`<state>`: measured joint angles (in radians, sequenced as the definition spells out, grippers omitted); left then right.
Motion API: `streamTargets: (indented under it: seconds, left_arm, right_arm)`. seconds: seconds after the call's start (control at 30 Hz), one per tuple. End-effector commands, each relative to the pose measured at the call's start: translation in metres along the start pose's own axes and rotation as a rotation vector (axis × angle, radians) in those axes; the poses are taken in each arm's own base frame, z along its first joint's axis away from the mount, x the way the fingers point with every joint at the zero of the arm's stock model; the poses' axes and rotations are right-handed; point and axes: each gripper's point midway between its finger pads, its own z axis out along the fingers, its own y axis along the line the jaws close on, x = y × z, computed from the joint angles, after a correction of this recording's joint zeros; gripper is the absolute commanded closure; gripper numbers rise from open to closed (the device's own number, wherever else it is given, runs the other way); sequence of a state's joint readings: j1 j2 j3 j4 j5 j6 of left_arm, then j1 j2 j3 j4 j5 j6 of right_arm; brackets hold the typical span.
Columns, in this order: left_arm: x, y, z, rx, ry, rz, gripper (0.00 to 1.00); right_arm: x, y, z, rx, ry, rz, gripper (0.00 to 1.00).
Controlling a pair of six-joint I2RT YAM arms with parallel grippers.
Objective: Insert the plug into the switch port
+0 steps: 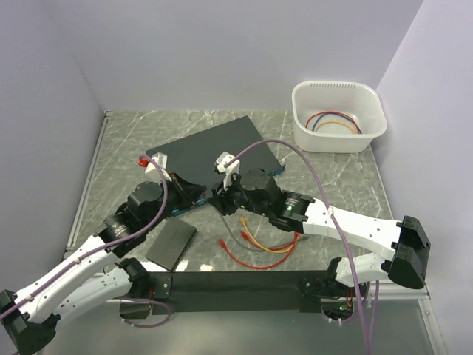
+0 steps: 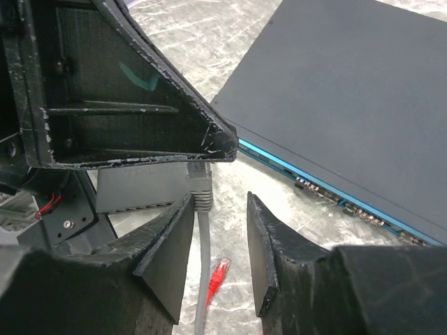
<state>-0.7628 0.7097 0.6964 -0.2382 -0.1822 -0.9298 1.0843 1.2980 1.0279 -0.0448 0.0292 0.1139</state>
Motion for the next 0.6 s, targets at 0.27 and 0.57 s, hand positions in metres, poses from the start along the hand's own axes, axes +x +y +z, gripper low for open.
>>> streamTargets:
  seconds: [0.27, 0.57]
  left_arm:
    - [-0.0143, -0.0159, -0.0026, 0.041, -0.043, -0.013, 1.0]
    - [-0.0122, -0.0107, -0.001, 0.026, -0.045, -0.013, 1.0]
  right_arm:
    - [-0.0261, 0.0159, 0.0058, -0.047, -0.06, 0.004, 0.61]
    - [-0.0258, 0.0209, 0.0082, -0.059, -0.058, 0.005, 0.62]
